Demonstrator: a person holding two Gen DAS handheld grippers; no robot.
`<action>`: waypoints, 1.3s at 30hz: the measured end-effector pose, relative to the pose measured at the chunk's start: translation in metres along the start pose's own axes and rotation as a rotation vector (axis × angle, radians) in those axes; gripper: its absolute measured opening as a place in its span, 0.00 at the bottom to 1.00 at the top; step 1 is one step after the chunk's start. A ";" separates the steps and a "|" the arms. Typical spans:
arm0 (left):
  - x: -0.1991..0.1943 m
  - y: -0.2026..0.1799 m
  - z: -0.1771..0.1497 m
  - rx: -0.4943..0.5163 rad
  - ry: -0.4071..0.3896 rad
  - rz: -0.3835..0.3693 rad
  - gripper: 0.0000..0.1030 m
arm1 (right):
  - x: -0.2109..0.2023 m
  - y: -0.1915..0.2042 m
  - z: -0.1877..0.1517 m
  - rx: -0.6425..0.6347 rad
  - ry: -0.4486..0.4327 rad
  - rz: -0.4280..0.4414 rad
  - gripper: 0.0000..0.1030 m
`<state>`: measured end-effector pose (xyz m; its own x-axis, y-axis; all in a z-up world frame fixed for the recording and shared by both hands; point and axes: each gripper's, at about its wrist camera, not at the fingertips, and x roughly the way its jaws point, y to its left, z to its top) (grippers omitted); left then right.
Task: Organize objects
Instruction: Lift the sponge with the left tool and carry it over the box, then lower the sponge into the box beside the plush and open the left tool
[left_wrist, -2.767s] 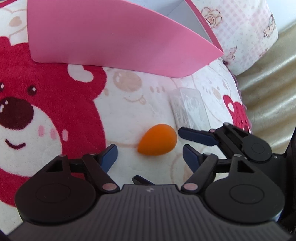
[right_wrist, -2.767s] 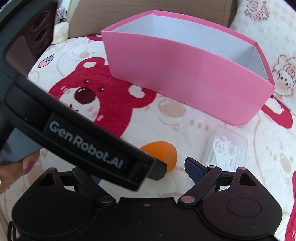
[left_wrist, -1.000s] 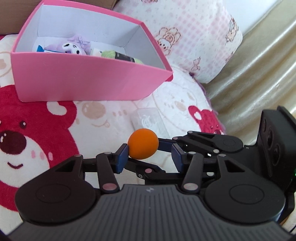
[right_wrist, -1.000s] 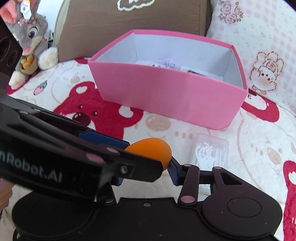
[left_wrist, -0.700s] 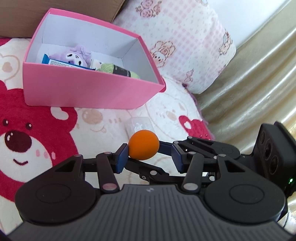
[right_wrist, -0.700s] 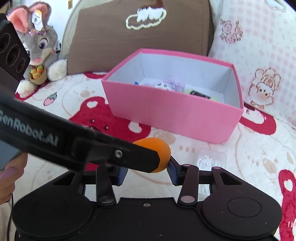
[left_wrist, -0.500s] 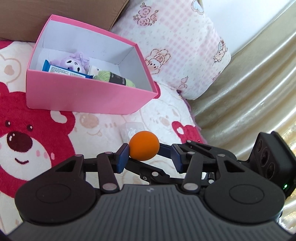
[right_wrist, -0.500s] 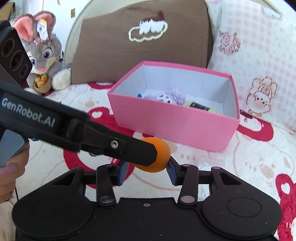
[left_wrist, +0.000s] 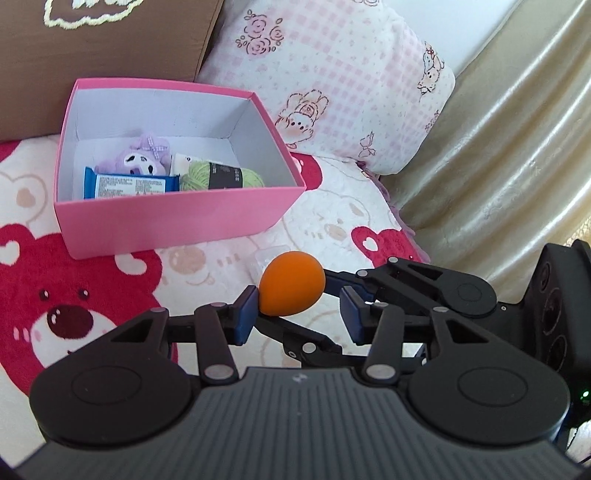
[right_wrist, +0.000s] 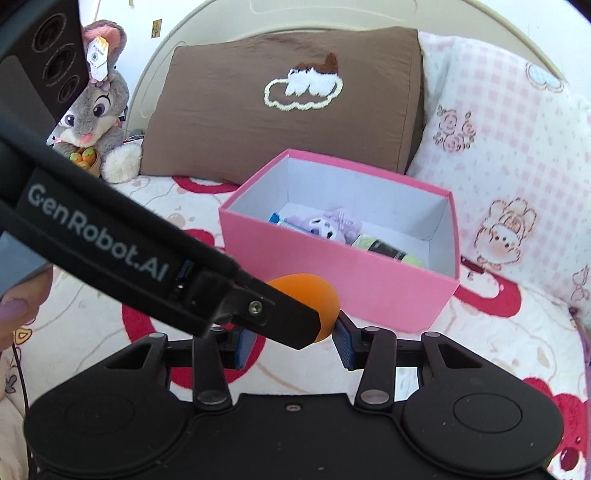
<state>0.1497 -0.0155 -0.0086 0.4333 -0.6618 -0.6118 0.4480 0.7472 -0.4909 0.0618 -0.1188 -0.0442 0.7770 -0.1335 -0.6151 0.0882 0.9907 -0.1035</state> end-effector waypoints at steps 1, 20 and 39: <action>-0.002 0.000 0.005 -0.003 -0.001 -0.002 0.45 | -0.001 -0.001 0.005 -0.004 -0.003 -0.003 0.48; -0.015 0.017 0.115 -0.058 -0.125 0.030 0.45 | 0.029 -0.047 0.102 0.055 -0.111 0.052 0.47; 0.046 0.054 0.112 -0.096 -0.147 0.107 0.46 | 0.093 -0.072 0.092 0.117 -0.044 0.141 0.47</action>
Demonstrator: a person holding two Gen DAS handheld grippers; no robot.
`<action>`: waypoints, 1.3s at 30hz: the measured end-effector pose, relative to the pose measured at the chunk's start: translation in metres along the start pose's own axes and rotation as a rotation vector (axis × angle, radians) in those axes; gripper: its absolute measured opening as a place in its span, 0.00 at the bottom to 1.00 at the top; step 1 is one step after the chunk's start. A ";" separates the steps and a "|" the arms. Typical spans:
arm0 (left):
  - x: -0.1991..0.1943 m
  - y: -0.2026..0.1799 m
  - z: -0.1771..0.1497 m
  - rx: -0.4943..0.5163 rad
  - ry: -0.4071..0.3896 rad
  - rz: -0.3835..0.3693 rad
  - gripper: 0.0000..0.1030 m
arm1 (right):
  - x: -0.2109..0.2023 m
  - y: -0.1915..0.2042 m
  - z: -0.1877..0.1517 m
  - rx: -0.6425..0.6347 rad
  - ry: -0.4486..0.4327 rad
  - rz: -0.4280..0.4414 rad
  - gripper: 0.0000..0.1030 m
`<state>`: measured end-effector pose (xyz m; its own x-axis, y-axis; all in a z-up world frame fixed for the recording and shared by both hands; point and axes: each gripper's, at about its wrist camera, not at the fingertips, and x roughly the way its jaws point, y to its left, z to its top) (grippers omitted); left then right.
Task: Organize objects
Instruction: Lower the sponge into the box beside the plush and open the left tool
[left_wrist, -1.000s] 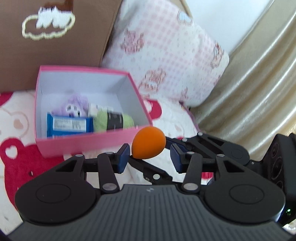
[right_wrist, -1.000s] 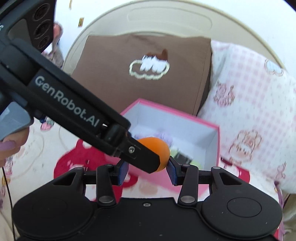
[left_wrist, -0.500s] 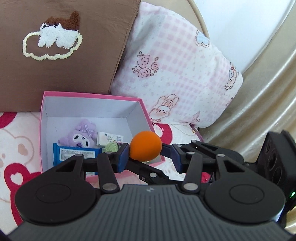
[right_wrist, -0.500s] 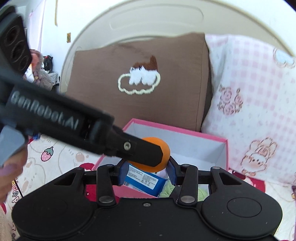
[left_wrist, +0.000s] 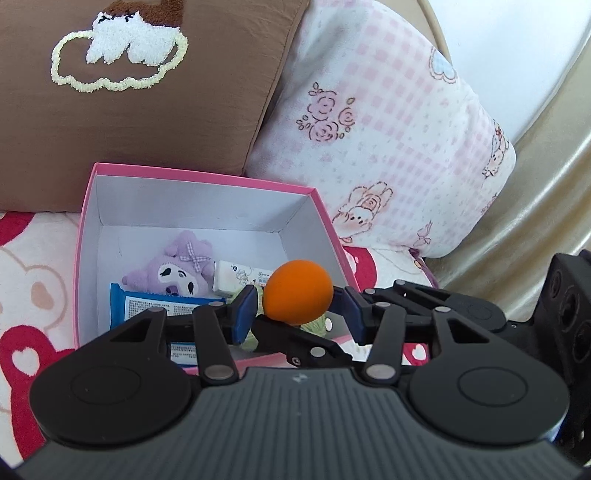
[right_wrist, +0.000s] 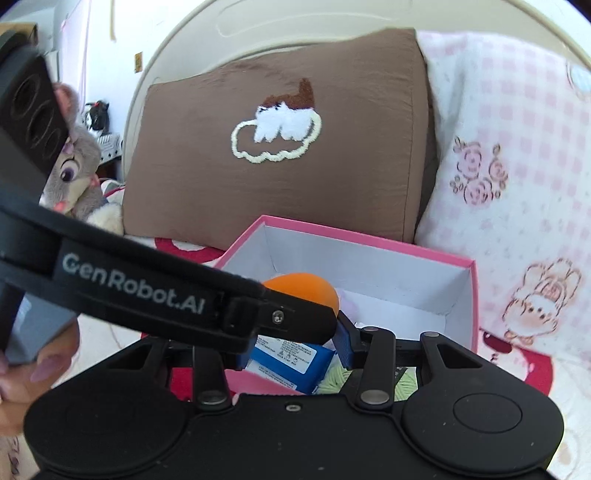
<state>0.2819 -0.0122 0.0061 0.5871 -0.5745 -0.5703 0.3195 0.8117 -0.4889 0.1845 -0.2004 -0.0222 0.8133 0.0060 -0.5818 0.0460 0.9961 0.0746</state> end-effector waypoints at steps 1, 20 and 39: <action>0.003 0.004 0.000 -0.015 -0.003 -0.007 0.46 | 0.004 -0.006 -0.001 0.027 -0.001 0.014 0.47; 0.079 0.050 -0.033 -0.187 -0.037 -0.048 0.36 | 0.071 -0.037 -0.028 0.075 0.074 -0.168 0.47; 0.073 0.068 -0.022 -0.223 -0.005 0.023 0.37 | 0.072 -0.054 -0.028 0.176 0.071 -0.205 0.52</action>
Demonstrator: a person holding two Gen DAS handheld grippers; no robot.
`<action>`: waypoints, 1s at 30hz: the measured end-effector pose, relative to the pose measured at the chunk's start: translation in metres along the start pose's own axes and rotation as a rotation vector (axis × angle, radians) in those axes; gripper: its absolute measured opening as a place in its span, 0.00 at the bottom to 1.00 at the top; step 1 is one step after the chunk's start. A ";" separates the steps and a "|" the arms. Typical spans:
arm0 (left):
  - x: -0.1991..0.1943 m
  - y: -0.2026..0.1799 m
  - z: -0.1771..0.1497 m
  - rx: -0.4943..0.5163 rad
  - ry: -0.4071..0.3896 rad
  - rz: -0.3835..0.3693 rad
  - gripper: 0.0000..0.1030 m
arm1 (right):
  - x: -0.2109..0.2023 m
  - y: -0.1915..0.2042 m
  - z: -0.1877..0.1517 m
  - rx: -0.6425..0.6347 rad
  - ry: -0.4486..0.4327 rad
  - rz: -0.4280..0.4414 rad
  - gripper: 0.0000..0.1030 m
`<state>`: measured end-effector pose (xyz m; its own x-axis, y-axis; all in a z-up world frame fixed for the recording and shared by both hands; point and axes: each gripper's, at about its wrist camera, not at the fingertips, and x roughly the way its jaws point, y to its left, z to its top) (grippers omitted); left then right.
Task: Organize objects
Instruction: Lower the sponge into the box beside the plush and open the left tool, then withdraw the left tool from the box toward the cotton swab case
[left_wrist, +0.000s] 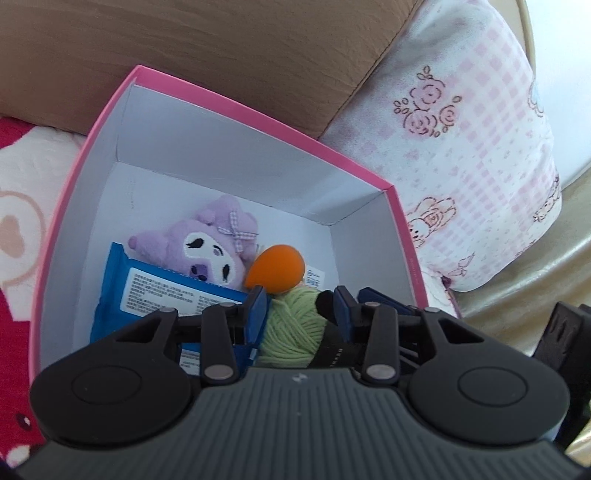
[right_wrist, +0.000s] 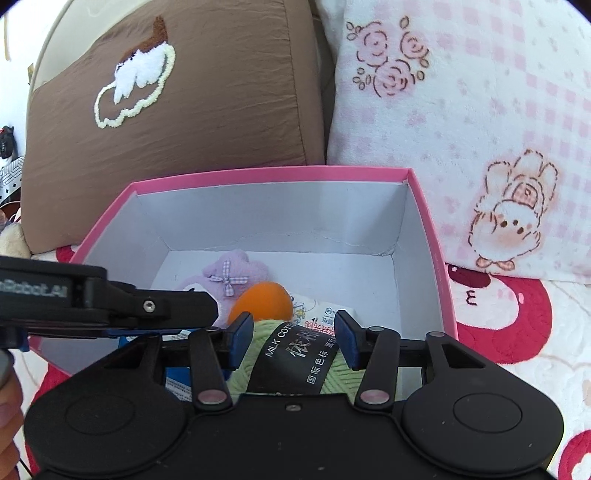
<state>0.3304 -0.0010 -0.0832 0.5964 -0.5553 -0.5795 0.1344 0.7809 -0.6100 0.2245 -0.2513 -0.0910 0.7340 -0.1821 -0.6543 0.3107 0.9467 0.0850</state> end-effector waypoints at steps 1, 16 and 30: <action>0.000 -0.001 0.000 0.007 0.003 0.014 0.37 | -0.001 0.001 0.000 -0.006 0.001 0.004 0.52; -0.050 -0.033 0.003 0.049 0.040 0.127 0.43 | -0.058 0.016 0.017 -0.021 0.025 0.063 0.52; -0.121 -0.101 0.001 0.258 0.094 0.240 0.57 | -0.140 0.028 0.021 -0.129 0.054 0.003 0.59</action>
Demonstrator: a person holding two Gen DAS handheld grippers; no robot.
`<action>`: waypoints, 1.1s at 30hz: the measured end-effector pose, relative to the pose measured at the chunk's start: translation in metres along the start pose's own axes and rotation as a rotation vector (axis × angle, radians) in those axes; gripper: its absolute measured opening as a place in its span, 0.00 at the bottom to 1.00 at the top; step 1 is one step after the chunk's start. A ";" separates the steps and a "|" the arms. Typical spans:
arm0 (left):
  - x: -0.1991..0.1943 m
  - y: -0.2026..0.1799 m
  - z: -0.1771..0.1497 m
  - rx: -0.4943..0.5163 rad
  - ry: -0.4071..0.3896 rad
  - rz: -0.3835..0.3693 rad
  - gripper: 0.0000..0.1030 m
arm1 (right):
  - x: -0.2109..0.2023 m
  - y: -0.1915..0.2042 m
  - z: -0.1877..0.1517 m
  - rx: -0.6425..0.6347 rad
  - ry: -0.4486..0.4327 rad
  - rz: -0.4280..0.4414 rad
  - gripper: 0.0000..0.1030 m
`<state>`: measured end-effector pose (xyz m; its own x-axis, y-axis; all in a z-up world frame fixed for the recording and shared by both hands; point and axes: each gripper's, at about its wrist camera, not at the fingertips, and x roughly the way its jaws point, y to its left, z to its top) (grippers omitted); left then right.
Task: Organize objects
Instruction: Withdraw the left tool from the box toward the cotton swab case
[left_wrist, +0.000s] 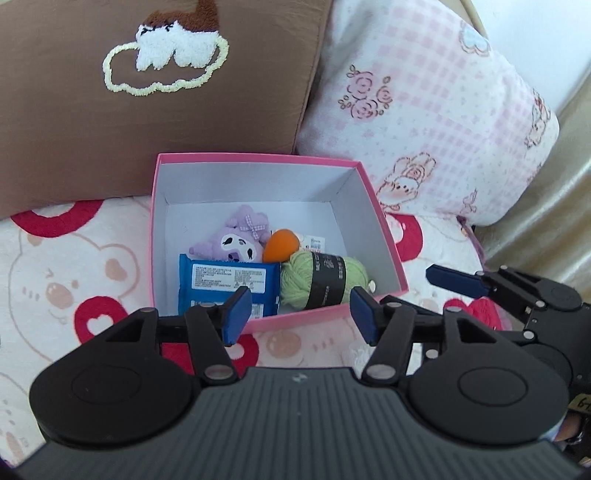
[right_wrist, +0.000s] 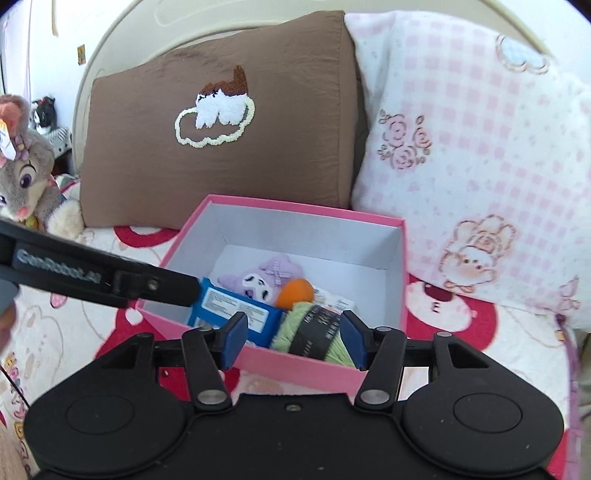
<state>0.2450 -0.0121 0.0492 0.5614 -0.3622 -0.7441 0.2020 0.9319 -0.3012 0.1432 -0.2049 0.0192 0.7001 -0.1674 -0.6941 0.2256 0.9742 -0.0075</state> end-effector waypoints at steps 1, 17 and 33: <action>-0.004 -0.004 -0.002 0.015 0.006 0.008 0.58 | -0.006 0.000 -0.001 -0.001 0.001 0.000 0.59; -0.026 -0.045 -0.050 0.013 0.113 -0.130 0.63 | -0.057 -0.021 -0.048 -0.004 0.009 -0.115 0.85; 0.037 -0.034 -0.082 -0.061 0.115 -0.141 0.63 | -0.019 -0.026 -0.103 -0.002 -0.051 -0.015 0.86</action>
<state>0.1931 -0.0590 -0.0167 0.4353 -0.4918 -0.7541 0.2209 0.8704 -0.4401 0.0540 -0.2116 -0.0412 0.7304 -0.1894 -0.6563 0.2349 0.9718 -0.0190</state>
